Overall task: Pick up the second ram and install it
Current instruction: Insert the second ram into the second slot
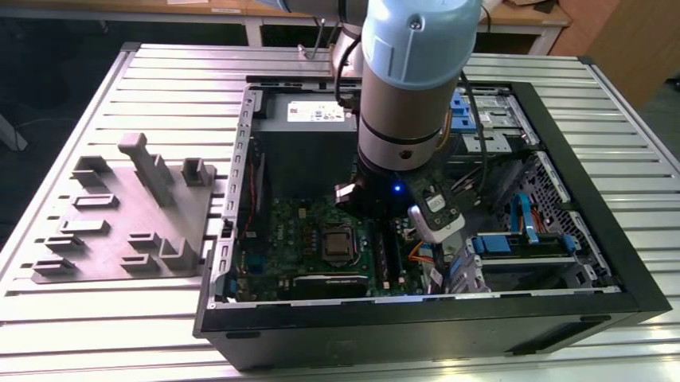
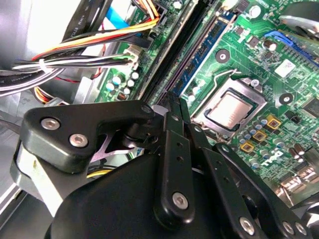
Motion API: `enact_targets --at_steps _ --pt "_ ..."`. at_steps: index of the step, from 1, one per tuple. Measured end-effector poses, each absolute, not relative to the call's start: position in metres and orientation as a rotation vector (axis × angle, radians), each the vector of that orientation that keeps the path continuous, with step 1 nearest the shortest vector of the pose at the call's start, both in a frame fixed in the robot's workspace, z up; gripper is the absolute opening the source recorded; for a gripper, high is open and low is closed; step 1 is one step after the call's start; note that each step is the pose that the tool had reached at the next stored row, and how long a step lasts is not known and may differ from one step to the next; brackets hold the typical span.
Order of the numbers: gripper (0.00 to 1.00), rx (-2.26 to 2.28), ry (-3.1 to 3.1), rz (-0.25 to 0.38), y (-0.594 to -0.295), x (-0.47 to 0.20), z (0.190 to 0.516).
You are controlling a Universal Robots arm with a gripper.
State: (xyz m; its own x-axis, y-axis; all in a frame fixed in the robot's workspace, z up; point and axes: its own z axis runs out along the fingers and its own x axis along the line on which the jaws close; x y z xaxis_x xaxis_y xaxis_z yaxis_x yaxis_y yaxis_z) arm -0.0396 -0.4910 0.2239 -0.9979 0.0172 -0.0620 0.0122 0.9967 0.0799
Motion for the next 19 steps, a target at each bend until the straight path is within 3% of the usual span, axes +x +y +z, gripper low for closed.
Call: enact_targets --at_steps 19 --pt "0.12 0.057 3.075 0.121 -0.491 -0.04 0.2201"
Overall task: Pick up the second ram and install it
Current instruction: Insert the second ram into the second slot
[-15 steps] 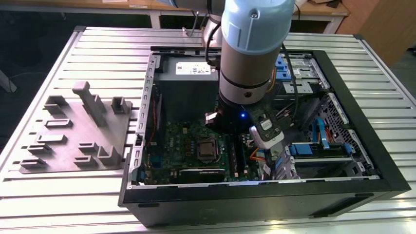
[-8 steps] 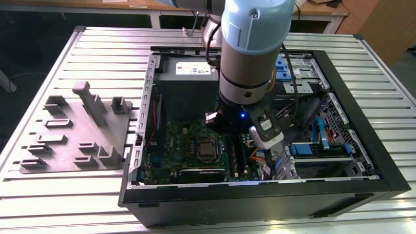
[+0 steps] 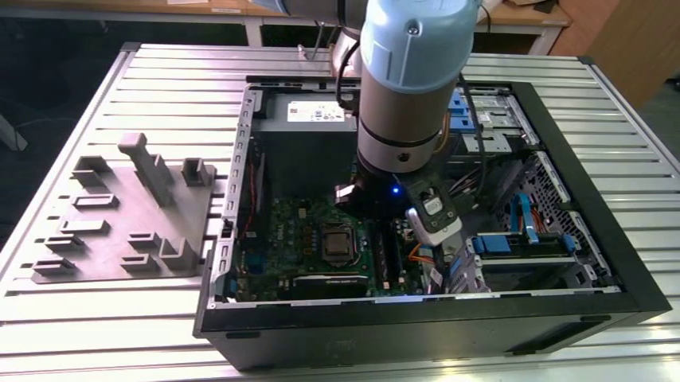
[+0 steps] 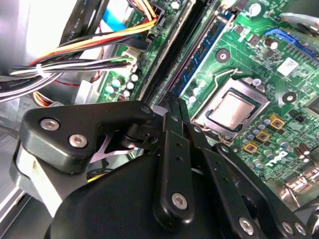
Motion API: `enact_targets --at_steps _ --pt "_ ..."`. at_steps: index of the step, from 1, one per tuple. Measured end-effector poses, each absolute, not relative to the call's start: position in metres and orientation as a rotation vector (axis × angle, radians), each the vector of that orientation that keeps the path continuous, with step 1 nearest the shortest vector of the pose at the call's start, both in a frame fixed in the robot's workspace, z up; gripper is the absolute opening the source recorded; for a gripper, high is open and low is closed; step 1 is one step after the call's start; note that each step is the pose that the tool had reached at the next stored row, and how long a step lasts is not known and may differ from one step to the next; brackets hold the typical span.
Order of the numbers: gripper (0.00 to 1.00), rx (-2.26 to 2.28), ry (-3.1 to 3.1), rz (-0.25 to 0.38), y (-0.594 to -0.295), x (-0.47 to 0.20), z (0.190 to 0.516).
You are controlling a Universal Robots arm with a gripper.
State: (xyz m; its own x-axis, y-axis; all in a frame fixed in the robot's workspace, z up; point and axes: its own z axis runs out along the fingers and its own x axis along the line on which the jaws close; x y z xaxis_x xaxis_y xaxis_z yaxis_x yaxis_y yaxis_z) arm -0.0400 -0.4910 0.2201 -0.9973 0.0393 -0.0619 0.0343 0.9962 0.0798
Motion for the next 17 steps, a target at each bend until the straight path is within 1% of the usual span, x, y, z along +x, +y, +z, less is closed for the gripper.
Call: enact_targets --at_steps 17 --pt "0.12 0.057 3.075 0.134 -0.4911 -0.04 0.2186"
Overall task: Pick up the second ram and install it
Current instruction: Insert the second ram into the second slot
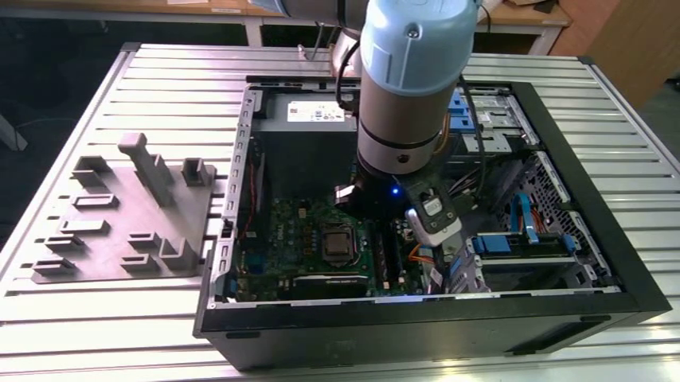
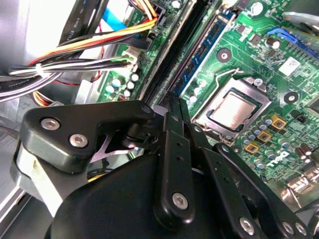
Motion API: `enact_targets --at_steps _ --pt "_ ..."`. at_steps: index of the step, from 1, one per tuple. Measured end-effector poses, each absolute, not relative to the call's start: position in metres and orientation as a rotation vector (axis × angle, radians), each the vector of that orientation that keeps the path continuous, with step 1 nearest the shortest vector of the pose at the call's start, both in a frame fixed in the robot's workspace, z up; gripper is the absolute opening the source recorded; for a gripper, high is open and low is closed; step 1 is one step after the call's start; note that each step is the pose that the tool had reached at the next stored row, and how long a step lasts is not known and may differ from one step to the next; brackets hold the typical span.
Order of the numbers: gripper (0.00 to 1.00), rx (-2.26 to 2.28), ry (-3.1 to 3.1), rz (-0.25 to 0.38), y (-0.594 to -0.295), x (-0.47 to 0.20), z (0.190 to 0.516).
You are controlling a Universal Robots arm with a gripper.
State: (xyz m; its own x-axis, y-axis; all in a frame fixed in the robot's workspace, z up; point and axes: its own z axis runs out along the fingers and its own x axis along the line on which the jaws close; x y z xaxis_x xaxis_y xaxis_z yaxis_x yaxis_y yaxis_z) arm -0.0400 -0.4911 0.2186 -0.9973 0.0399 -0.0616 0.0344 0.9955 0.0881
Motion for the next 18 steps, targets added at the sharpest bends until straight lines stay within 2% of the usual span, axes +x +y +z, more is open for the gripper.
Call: enact_targets --at_steps 18 --pt "0.12 0.057 3.075 0.134 -0.4911 -0.0401 0.2132"
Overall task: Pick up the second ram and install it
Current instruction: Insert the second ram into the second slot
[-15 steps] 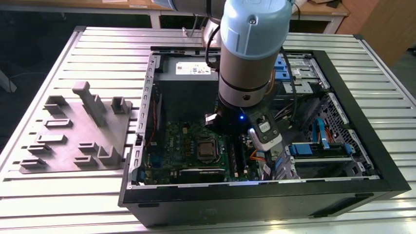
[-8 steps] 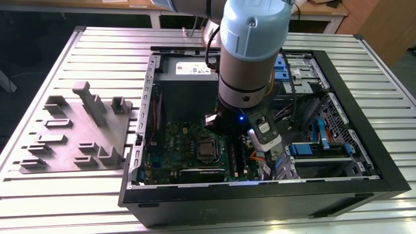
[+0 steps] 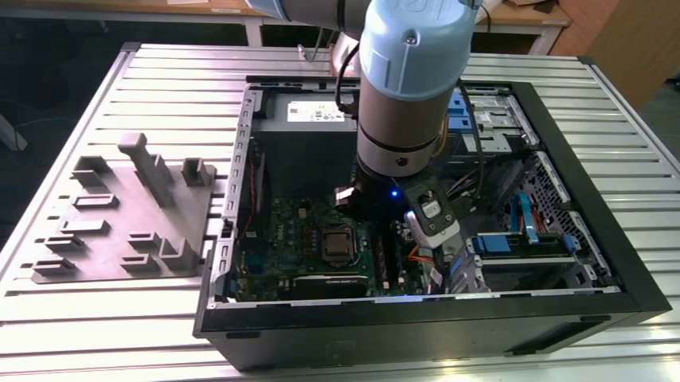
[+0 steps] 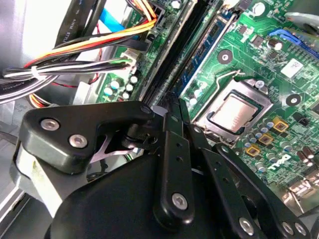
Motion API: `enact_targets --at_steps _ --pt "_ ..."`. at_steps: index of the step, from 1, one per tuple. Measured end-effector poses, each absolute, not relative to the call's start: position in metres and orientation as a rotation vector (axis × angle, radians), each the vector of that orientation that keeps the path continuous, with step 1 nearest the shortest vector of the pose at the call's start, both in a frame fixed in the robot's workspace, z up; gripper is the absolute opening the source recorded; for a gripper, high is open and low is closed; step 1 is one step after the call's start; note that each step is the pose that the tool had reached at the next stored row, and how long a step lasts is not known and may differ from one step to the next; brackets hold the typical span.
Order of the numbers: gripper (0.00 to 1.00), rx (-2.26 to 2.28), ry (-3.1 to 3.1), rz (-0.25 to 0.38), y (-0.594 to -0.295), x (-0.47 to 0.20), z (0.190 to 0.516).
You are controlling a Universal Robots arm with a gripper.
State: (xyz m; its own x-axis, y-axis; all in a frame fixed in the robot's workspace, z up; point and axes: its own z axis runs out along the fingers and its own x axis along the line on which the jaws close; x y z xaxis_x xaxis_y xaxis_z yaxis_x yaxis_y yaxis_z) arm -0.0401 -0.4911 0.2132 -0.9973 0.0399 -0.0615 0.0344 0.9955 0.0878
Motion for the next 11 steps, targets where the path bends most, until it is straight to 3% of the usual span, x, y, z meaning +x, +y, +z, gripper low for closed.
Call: enact_targets --at_steps 3,5,11 --pt "0.13 0.057 3.074 0.136 -0.4909 -0.0401 0.2125" --pt "0.25 0.057 3.075 0.135 -0.491 -0.0401 0.2128" --pt "0.25 0.057 3.075 0.134 -0.491 -0.0401 0.2198"
